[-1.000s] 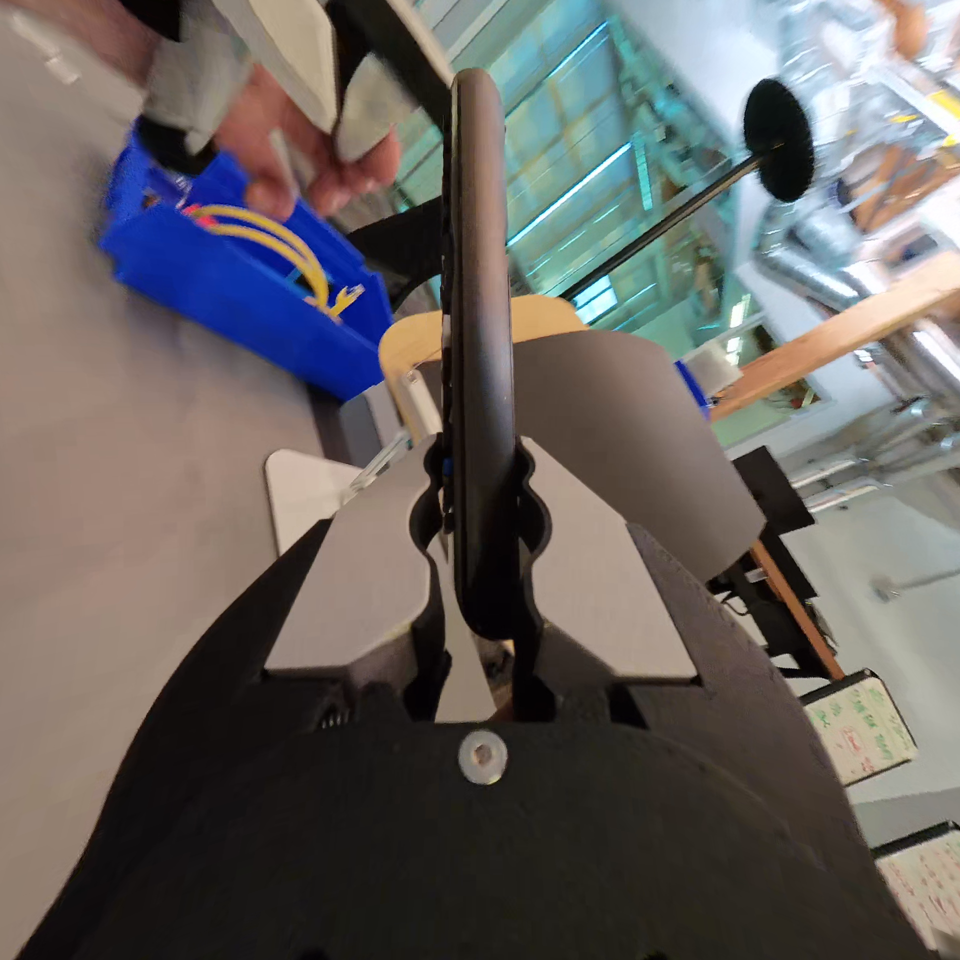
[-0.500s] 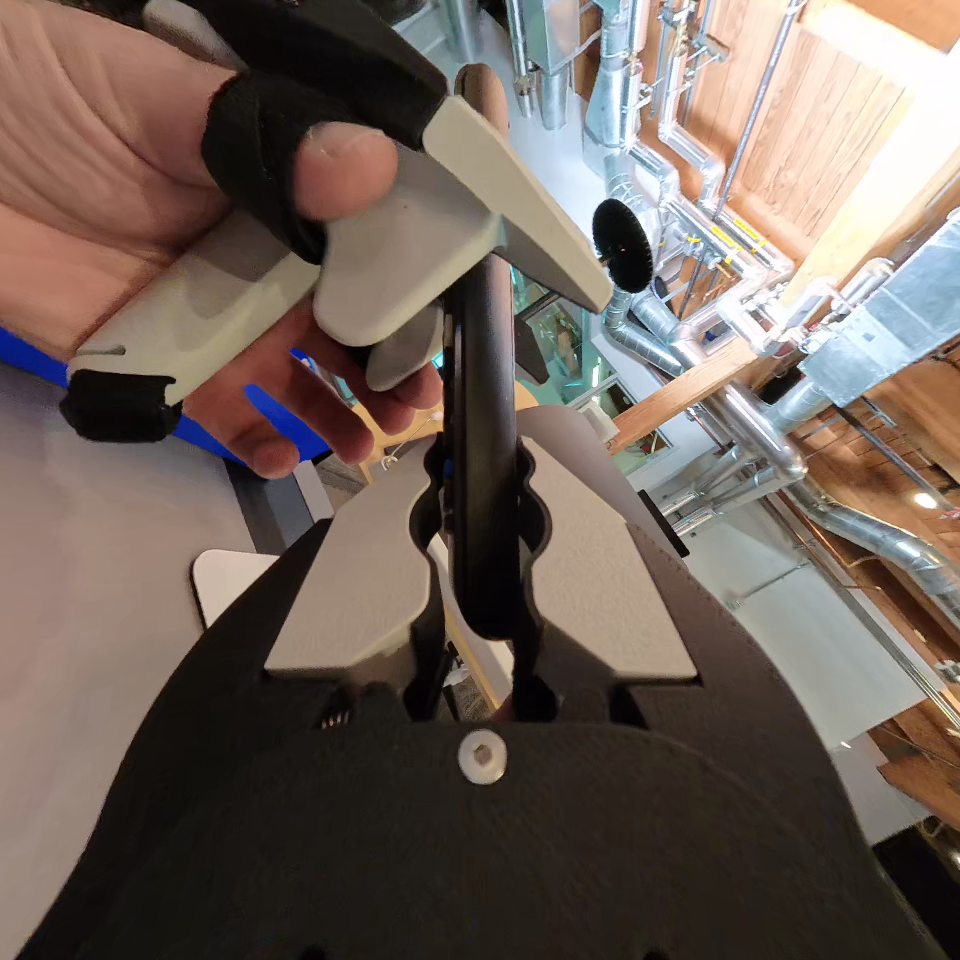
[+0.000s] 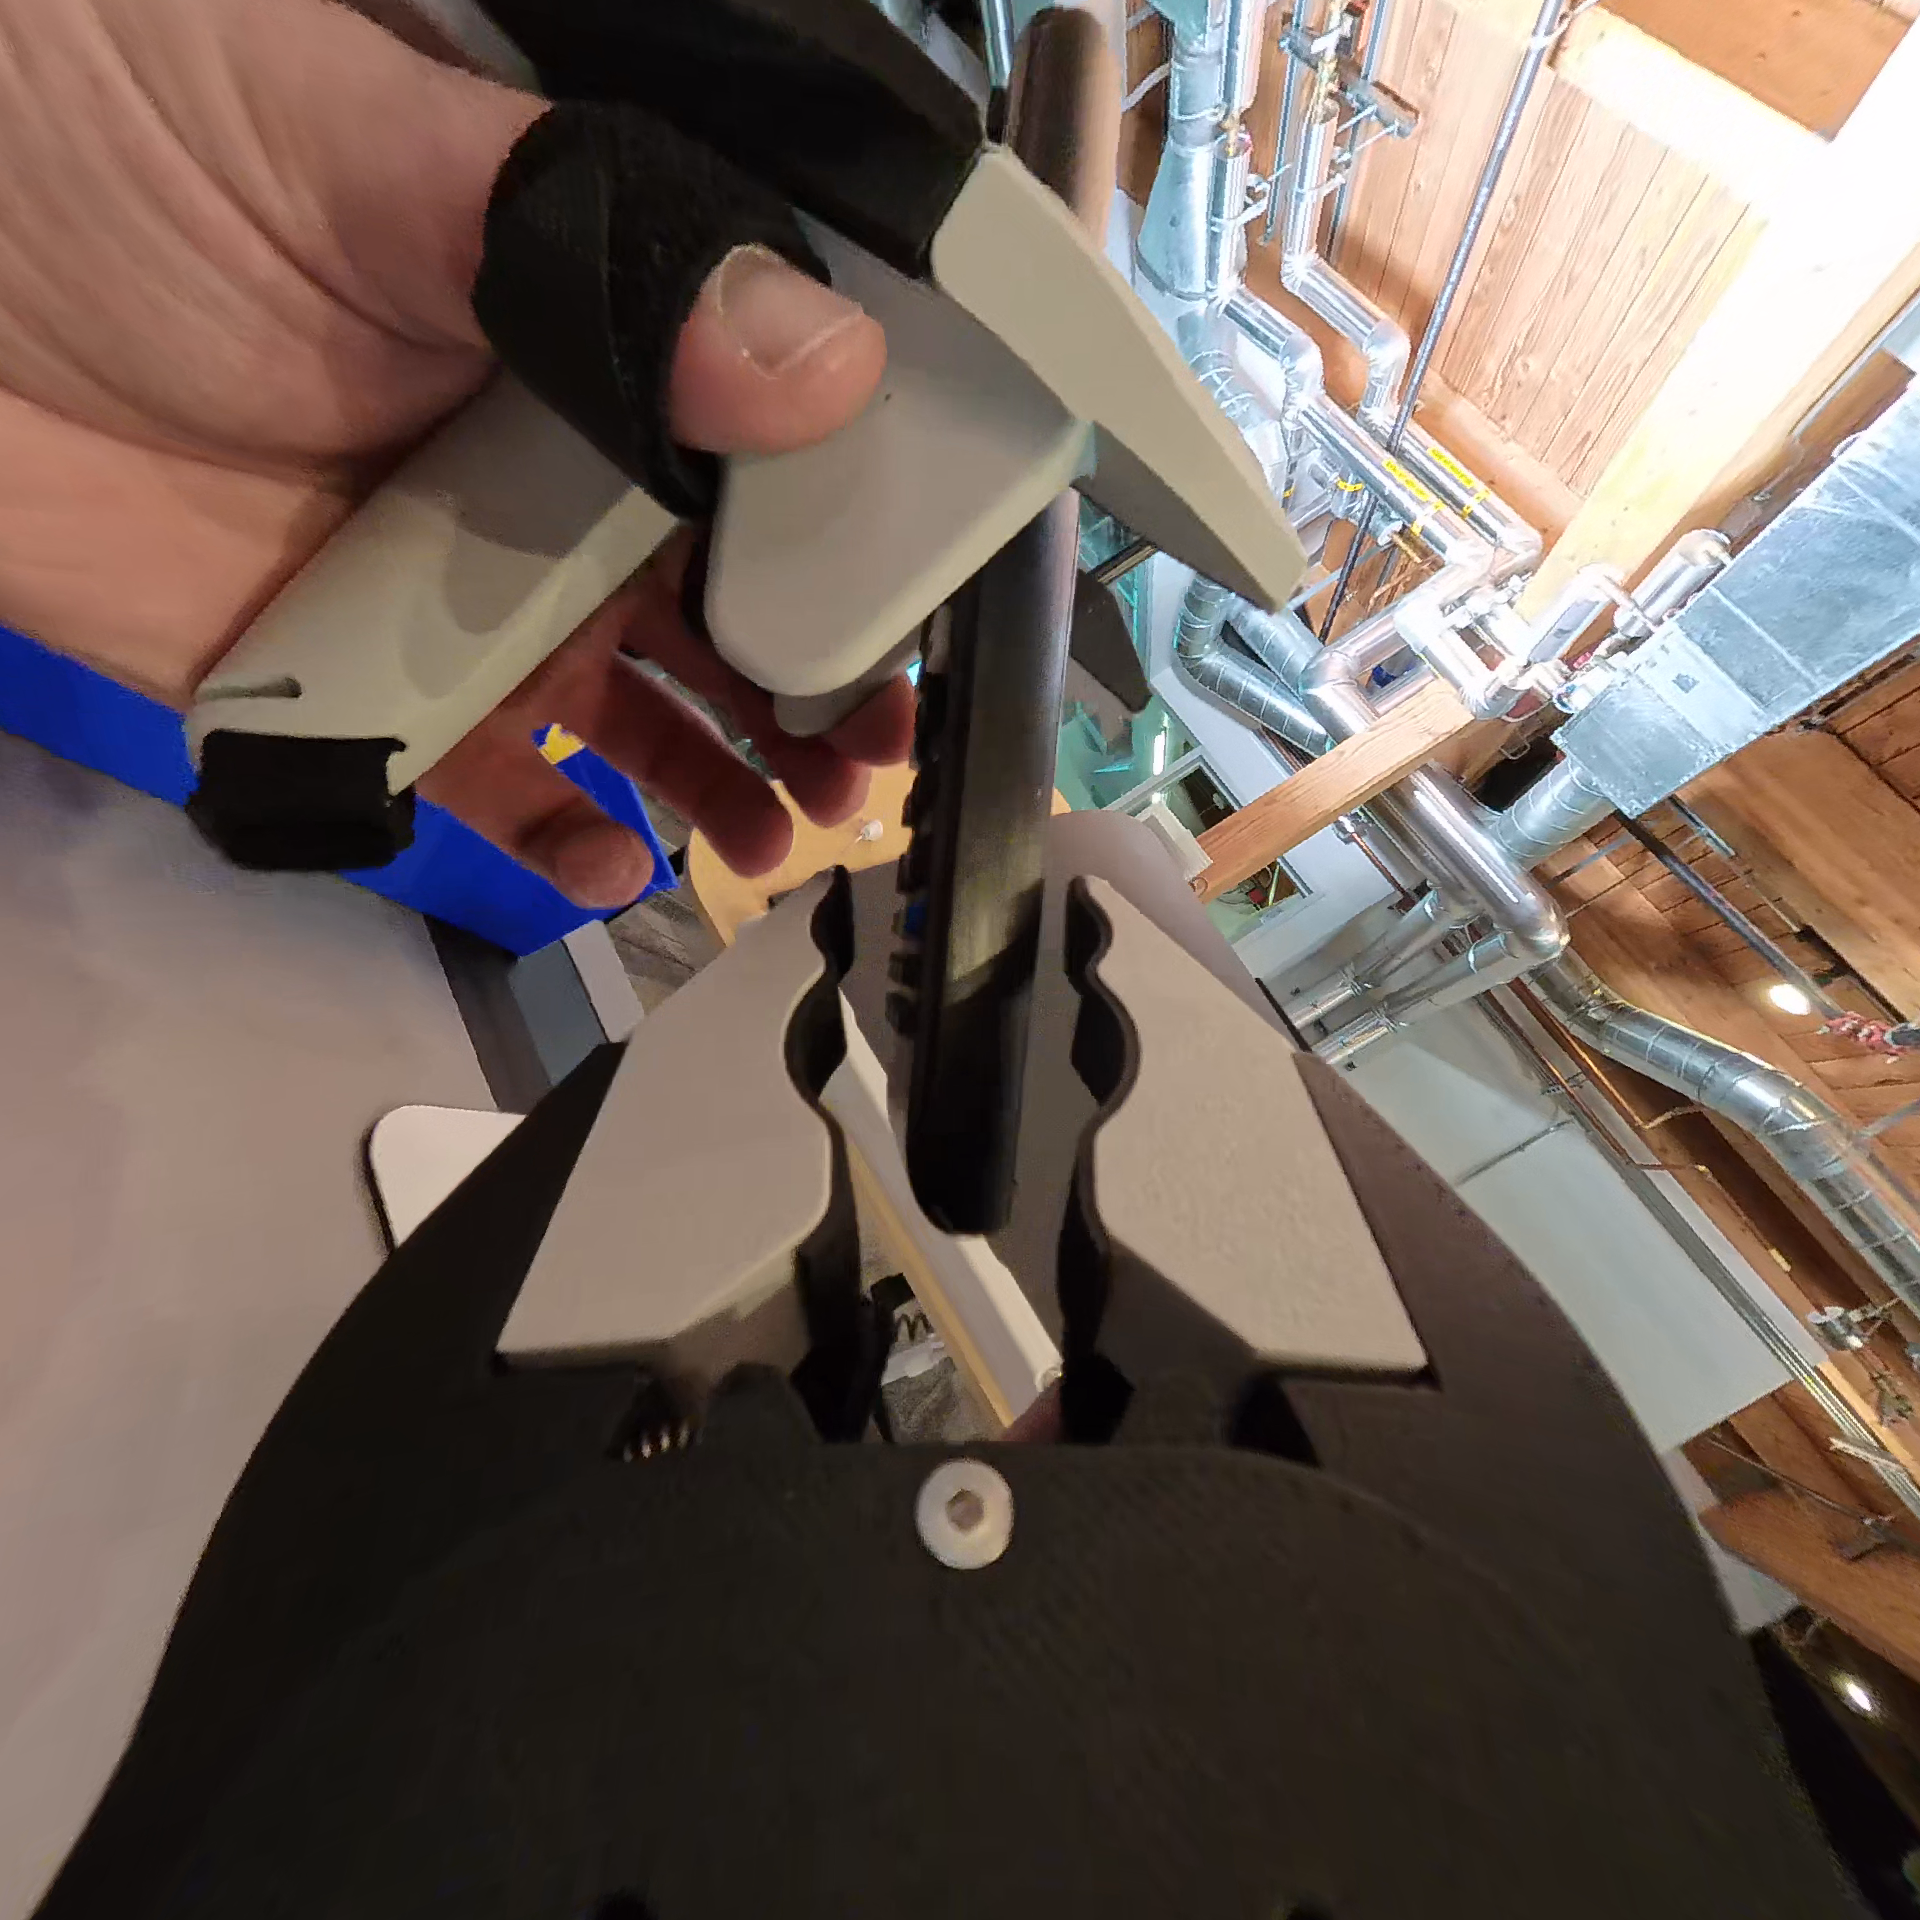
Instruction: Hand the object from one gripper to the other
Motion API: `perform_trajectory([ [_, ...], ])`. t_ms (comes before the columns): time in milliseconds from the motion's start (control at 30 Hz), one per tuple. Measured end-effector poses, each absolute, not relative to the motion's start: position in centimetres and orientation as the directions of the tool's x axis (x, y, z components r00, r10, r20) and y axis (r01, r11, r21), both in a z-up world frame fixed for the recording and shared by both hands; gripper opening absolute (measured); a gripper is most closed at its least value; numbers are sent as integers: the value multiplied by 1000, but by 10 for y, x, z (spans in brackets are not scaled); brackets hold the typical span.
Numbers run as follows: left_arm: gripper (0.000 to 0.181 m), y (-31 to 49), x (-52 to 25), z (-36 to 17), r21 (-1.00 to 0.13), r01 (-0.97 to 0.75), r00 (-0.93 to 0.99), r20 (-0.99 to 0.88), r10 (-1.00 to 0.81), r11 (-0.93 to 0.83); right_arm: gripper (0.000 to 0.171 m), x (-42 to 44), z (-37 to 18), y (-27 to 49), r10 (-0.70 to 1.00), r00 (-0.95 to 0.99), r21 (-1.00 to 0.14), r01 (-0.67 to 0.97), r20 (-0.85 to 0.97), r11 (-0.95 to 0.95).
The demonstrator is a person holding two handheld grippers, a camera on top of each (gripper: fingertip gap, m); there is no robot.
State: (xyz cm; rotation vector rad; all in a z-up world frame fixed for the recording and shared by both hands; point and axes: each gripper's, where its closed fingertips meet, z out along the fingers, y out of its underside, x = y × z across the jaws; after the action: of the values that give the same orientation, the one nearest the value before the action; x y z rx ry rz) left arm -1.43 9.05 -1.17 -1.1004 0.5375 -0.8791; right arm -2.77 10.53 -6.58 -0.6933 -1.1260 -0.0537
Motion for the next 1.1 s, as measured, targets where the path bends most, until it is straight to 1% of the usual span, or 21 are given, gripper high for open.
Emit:
perform_trajectory([
  [33, 62, 91, -18, -11, -924, 327, 577, 28, -816, 199, 44, -28, -69, 104, 316, 425, -481, 371, 848, 794],
  [67, 62, 93, -21, -10, -927, 304, 598, 9, -801, 217, 45, -27, -71, 102, 333, 401, -482, 364, 853, 797],
  [133, 62, 97, -29, -10, -939, 218, 653, -63, -755, 267, 38, -21, -72, 100, 392, 350, -505, 336, 851, 795],
  [167, 62, 97, -31, -10, -941, 164, 669, -113, -735, 294, 37, -18, -74, 99, 439, 314, -530, 324, 842, 784],
  [267, 62, 95, -33, -15, -930, -37, 671, -294, -681, 365, 34, -4, -70, 89, 601, 208, -636, 251, 771, 730],
  [367, 62, 82, -21, -34, -911, -205, 536, -410, -738, 358, 41, 5, -56, 65, 719, 114, -728, 140, 685, 671],
  [433, 62, 71, -12, -46, -888, -267, 451, -459, -765, 375, 52, 4, -48, 47, 773, 58, -775, 80, 631, 627],
  [500, 62, 63, -2, -58, -862, -328, 379, -495, -782, 387, 55, 0, -39, 30, 807, 24, -808, 2, 590, 590],
  [567, 62, 58, 8, -73, -834, -389, 318, -520, -793, 391, 56, -7, -36, 19, 820, 2, -820, -26, 572, 572],
  [667, 62, 50, 23, -95, -801, -447, 228, -532, -816, 398, 56, -17, -41, 4, 825, -53, -826, -36, 563, 562],
  [800, 61, 42, 36, -114, -774, -487, 150, -529, -835, 404, 55, -27, -57, -2, 824, -104, -827, 18, 558, 562],
  [1100, 59, 33, 44, -125, -753, -504, 83, -529, -845, 422, 51, -28, -73, -9, 806, -183, -814, 50, 562, 579],
])
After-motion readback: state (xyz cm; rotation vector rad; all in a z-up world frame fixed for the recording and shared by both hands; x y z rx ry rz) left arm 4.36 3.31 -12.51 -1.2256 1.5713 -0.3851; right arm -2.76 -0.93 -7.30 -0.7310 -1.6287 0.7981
